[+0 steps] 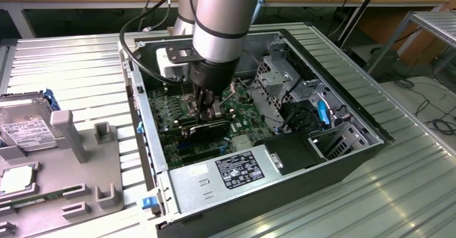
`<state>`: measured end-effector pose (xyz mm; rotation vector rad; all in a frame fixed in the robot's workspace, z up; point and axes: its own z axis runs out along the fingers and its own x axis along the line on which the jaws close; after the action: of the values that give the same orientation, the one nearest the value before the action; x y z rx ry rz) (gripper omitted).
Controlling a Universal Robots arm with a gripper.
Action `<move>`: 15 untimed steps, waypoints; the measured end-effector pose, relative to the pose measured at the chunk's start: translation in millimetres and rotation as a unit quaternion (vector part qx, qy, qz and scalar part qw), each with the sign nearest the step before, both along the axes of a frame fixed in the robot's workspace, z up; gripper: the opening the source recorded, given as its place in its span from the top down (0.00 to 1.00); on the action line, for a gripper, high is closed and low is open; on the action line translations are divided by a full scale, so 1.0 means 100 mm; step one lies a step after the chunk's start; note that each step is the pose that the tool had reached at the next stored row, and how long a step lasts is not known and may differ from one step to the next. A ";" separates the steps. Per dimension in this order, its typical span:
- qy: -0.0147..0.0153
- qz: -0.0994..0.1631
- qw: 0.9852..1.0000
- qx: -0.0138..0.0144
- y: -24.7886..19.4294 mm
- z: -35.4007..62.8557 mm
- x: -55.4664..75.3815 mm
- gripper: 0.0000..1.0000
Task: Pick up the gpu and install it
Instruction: 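Insert the gpu into the slot, then press down on the gpu until it lock into place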
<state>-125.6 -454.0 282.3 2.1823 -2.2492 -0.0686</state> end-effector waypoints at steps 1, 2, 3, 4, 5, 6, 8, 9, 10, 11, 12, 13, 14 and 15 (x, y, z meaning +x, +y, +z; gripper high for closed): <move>0.000 0.000 1.000 0.000 0.000 0.000 0.00 0.89; 0.000 0.000 1.000 0.000 0.000 0.000 0.00 0.89; 0.000 0.000 1.000 0.000 0.000 0.000 0.00 0.89; 0.000 0.000 1.000 0.000 0.000 0.000 0.00 0.89; 0.000 0.000 1.000 0.000 0.000 0.000 0.00 0.89; 0.000 0.000 1.000 0.000 0.000 0.000 0.00 0.89; 0.000 0.000 1.000 0.000 0.000 0.000 0.00 0.89; 0.000 0.000 1.000 0.000 0.000 0.000 0.00 0.89; 0.000 0.000 1.000 0.000 0.000 0.000 0.00 0.89; 0.000 0.000 1.000 0.000 0.000 0.000 0.00 0.89; 0.000 0.000 1.000 0.000 0.000 0.000 0.00 0.89; 0.000 0.000 1.000 0.000 0.000 0.000 0.00 0.89; 0.000 0.000 1.000 0.000 0.000 0.000 0.00 0.89; 0.000 0.000 1.000 0.000 0.000 0.000 0.00 0.89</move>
<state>-125.6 -454.0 282.2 2.1823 -2.2492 -0.0687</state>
